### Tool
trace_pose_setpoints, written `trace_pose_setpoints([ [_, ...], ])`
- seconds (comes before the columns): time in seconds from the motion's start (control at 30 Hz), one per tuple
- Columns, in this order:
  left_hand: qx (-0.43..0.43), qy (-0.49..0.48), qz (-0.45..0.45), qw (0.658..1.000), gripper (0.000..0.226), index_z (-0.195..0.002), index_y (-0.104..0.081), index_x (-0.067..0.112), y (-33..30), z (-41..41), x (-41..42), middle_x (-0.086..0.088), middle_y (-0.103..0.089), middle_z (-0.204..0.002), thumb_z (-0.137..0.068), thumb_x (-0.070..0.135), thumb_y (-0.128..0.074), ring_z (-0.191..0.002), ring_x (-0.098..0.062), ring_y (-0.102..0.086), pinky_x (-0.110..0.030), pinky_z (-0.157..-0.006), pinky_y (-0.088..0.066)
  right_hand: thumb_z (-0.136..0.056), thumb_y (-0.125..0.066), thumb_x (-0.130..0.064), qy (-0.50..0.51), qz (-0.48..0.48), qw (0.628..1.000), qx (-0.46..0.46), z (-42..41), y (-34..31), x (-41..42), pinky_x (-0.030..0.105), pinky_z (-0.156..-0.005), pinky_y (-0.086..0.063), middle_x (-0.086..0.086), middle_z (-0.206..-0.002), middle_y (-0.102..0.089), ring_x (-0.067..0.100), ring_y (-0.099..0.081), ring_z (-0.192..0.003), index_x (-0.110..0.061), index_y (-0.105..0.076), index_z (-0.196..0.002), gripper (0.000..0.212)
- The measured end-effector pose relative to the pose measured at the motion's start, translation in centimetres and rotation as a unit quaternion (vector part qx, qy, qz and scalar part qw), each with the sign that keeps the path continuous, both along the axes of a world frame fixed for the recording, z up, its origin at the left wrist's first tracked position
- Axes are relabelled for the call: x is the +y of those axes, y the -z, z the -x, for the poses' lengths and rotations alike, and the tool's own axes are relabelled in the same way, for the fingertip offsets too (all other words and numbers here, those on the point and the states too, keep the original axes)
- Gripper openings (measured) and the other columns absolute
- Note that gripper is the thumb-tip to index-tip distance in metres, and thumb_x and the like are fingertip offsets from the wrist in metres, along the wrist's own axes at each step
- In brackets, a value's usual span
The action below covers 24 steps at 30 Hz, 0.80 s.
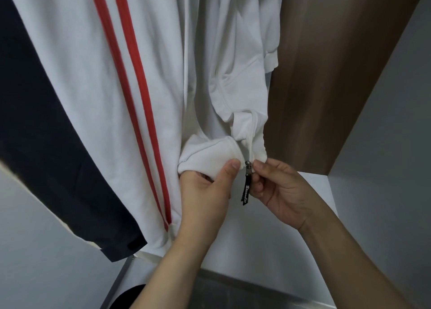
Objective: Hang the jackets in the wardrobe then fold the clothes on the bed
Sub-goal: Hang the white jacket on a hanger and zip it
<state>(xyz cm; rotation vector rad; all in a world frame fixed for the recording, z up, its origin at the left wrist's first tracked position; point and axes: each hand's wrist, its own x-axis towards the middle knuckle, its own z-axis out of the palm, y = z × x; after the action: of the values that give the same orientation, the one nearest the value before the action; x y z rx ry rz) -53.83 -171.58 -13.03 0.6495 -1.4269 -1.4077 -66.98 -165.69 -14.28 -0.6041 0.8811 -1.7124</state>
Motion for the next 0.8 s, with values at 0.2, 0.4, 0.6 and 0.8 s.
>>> trace_pose_setpoints([
  [0.2,0.008,-0.014,-0.011,1.000,0.041,-0.053,-0.049,0.018,0.2,0.1,-0.3,0.004,-0.041,-0.045,-0.086,0.011,-0.071,-0.039,-0.007,-0.039,-0.018,-0.041,-0.034,-0.077,-0.066,-0.011,-0.003,-0.005,1.000,0.009,-0.1,0.2,-0.1,0.017,-0.050,-0.045,0.001,-0.065,-0.060,0.006,-0.056,-0.056,-0.011,-0.072,-0.068,0.011],
  [0.4,0.001,0.005,0.005,1.000,0.040,-0.054,-0.058,0.022,0.2,0.2,-0.1,0.013,-0.053,-0.046,-0.087,0.003,-0.069,-0.042,0.001,-0.051,-0.010,-0.044,-0.039,-0.076,-0.067,-0.012,-0.002,-0.010,1.000,0.018,-0.2,0.3,-0.1,0.018,-0.050,-0.045,0.002,-0.065,-0.061,0.006,-0.055,-0.055,-0.012,-0.074,-0.070,0.009],
  [0.6,-0.066,-0.009,0.051,0.996,0.009,-0.081,-0.070,0.007,1.3,-0.1,-0.2,-0.019,-0.067,-0.074,-0.087,0.013,-0.072,-0.065,-0.026,-0.067,-0.030,-0.056,-0.053,-0.076,-0.068,-0.016,0.027,-0.014,0.998,0.053,-0.3,0.4,-0.2,0.020,-0.049,-0.044,0.003,-0.060,-0.059,0.009,-0.052,-0.050,-0.014,-0.072,-0.065,0.012],
  [0.8,-0.094,0.031,0.063,0.993,0.011,-0.093,-0.071,0.016,0.7,-0.7,-1.4,0.008,-0.074,-0.082,-0.087,0.008,-0.071,-0.079,-0.001,-0.070,-0.010,-0.065,-0.050,-0.075,-0.069,-0.017,0.047,-0.012,0.995,0.084,-0.8,0.5,-0.6,0.021,-0.047,-0.044,0.004,-0.059,-0.059,0.011,-0.052,-0.049,-0.010,-0.070,-0.068,0.010],
])
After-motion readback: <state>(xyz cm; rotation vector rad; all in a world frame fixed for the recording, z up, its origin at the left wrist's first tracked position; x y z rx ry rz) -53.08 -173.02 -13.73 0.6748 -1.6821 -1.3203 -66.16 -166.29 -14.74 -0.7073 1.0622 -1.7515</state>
